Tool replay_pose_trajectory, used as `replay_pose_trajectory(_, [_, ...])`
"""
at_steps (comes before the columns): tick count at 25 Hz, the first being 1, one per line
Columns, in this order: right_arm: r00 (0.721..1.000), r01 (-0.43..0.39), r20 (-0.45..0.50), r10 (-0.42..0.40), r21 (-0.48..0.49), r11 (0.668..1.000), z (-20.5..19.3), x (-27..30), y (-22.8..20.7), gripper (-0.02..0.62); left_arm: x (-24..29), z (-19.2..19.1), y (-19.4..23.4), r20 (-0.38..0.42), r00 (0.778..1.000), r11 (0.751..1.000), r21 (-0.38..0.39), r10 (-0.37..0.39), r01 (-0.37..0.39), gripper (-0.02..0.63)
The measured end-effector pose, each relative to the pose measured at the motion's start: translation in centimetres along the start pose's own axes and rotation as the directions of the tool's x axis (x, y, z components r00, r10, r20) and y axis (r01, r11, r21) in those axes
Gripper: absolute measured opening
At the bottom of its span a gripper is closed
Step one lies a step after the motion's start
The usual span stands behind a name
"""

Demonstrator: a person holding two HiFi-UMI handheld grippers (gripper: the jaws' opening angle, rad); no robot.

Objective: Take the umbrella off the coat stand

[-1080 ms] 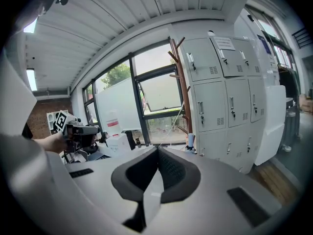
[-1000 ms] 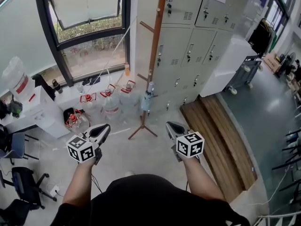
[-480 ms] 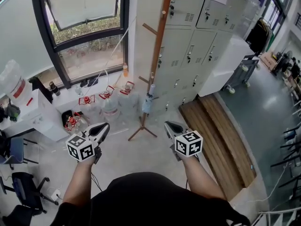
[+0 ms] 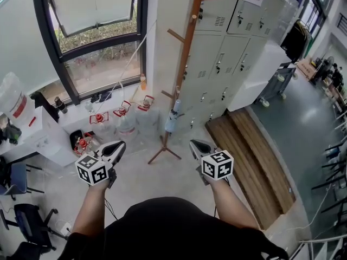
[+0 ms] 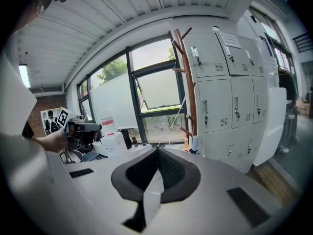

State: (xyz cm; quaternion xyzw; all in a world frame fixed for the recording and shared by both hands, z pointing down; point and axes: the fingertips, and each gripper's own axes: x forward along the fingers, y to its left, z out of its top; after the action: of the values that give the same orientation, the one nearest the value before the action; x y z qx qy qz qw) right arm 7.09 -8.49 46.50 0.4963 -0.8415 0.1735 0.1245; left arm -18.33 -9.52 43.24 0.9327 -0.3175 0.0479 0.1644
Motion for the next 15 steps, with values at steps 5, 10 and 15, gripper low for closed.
replay_pose_trajectory(5, [1.0,0.014,0.003,-0.014,0.002,1.0,0.7,1.5,-0.2,0.015,0.6,0.5,1.7,-0.002,1.0,1.0,0.003,-0.015,0.015,0.028])
replay_pose_trajectory(10, [1.0,0.028,0.01,-0.028,0.008,1.0,1.3,3.1,-0.4,0.015,1.4,1.0,3.1,-0.006,0.999,0.999,0.011,-0.038,0.038,0.028])
replay_pose_trajectory(15, [0.999,0.043,0.012,-0.043,0.013,0.999,1.7,4.7,-0.4,0.015,1.9,1.2,4.3,-0.014,0.998,0.998,0.012,-0.068,0.068,0.028])
